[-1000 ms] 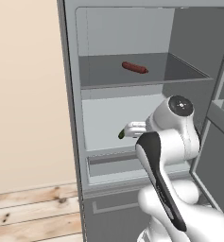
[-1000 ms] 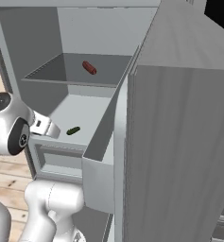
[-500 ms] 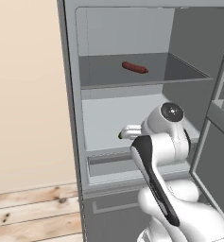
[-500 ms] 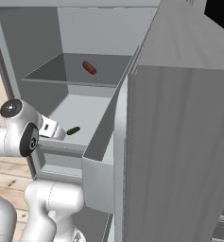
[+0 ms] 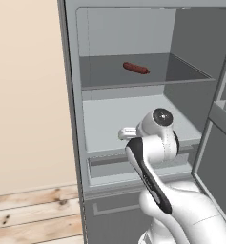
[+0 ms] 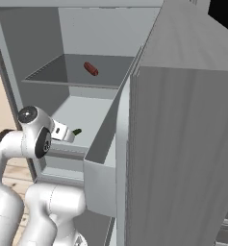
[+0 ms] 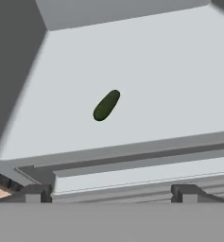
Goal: Move the sausage and pickle from the second highest shelf to the top shelf to make space. Then, place the pitcher from the counter on the cleared second highest shelf.
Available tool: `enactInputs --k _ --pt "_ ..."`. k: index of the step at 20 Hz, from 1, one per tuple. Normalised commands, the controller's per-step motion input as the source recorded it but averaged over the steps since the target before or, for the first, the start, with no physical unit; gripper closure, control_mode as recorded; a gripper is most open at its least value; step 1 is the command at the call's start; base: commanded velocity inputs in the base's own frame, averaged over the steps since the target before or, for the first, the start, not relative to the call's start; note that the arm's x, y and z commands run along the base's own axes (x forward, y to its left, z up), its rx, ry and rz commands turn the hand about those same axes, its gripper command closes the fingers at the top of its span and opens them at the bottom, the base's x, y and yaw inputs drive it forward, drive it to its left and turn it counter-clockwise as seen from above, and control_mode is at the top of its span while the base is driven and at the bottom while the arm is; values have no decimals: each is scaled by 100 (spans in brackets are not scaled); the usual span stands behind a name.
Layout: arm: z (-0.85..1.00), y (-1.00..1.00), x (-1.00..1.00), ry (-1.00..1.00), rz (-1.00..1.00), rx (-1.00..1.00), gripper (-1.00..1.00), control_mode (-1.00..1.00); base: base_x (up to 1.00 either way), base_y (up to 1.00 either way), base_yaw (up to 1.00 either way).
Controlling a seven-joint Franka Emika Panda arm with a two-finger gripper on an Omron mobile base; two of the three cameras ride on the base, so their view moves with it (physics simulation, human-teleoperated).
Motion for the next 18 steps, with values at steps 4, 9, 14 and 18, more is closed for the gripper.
enactInputs --k 4,9,14,18 --pt "-32 0 56 0 0 0 -100 -100 0 0 0" --pt "-26 0 57 1 0 0 -100 -100 0 0 0" --pt "-15 0 55 2 0 0 -100 -100 0 0 0" --pt "-12 1 48 3 0 0 -100 -100 0 0 0"
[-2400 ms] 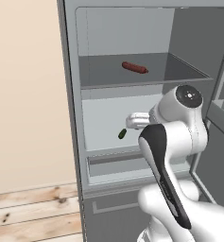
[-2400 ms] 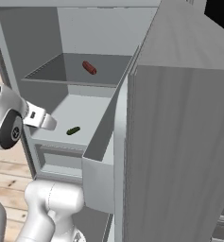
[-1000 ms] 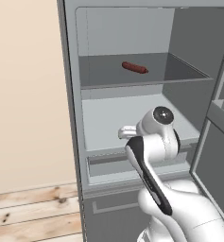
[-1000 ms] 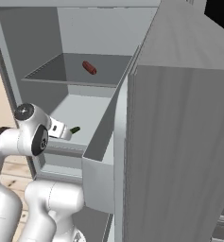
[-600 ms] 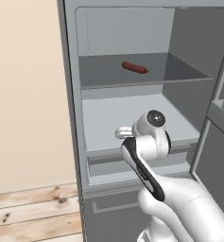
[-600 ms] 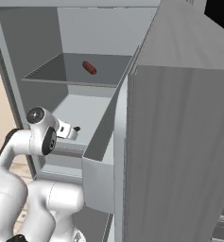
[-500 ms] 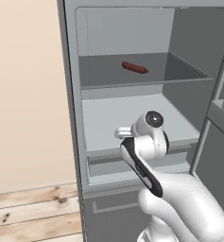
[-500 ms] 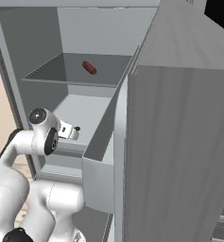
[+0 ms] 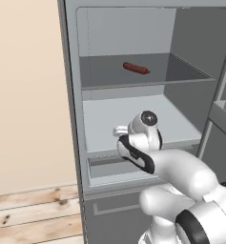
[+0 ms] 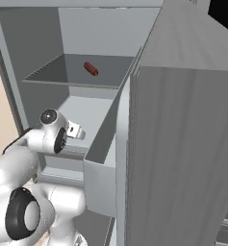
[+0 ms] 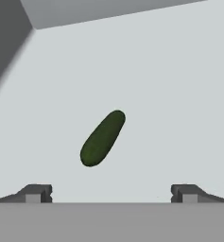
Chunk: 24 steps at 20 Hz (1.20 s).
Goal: Move the sausage and pickle from the second highest shelf to the top shelf to make space. Then, place the pitcher from the counter on the cleared second highest shelf.
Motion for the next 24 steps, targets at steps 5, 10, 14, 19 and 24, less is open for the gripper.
enactInputs --k 5,10,14,19,24 --pt "-21 6 40 4 0 0 -100 -100 0 0 0" --pt "-28 13 27 3 0 0 -100 -100 0 0 0" --pt "-24 14 29 2 0 0 -100 -100 0 0 0" --pt "-19 7 30 2 0 0 -100 -100 0 0 0" --pt "-25 9 28 3 0 0 100 -100 0 0 0"
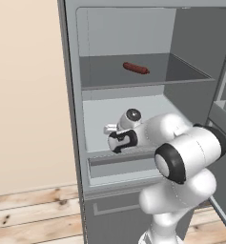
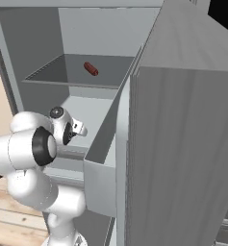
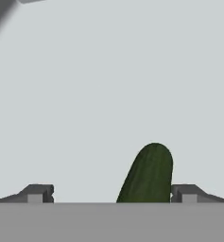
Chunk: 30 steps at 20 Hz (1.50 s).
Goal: Move the sausage and pickle from the second highest shelf to the top shelf to make space. Then, place the pitcher from the counter on the cleared second highest shelf.
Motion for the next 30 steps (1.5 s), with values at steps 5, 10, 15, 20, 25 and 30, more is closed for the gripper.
enactInputs --k 5,10,15,20,25,30 --pt "-35 9 17 5 0 0 100 -100 0 0 0" --pt "-44 2 0 9 0 0 100 -100 0 0 0" --pt "-17 0 -17 0 -1 0 100 -100 0 0 0" --pt "19 -4 -80 -16 -2 0 100 -100 0 0 0" --pt "54 -13 -100 -18 -1 0 100 -100 0 0 0" --pt "99 -25 -86 -14 0 1 100 -100 0 0 0"
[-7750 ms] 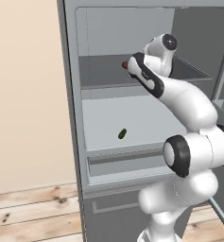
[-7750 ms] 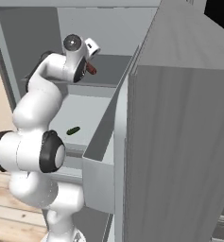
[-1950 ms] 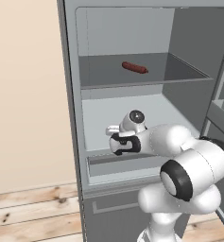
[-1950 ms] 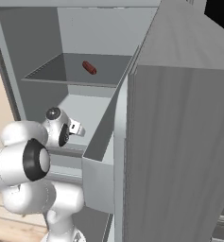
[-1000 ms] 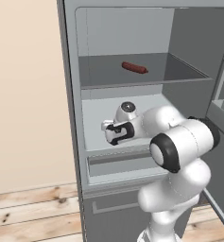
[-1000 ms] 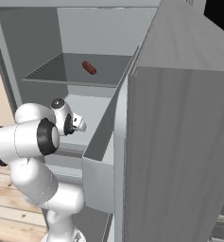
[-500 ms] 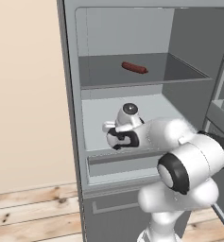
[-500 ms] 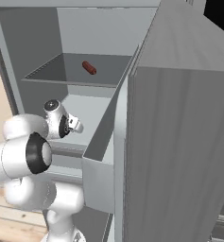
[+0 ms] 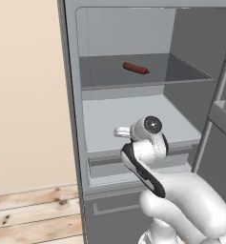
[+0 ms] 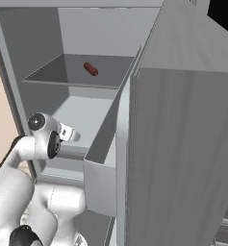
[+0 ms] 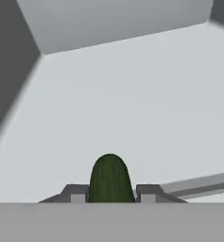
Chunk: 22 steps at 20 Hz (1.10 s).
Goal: Move the sausage and pickle from the second highest shelf to the top shelf to make space. Then, place the pitcher from the counter on the cleared second highest shelf.
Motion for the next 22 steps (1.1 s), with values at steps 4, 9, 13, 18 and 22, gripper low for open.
enactInputs --k 4,9,13,18,22 --pt "100 -37 -62 -15 0 3 100 -100 0 0 0" --pt "100 -31 -65 -11 0 1 100 -100 0 0 0" --pt "100 -19 -47 -15 0 0 100 -100 0 0 0" --pt "100 -9 -19 -16 0 0 100 -100 0 0 0" --pt "100 -4 -1 -6 0 0 100 -100 0 0 0"
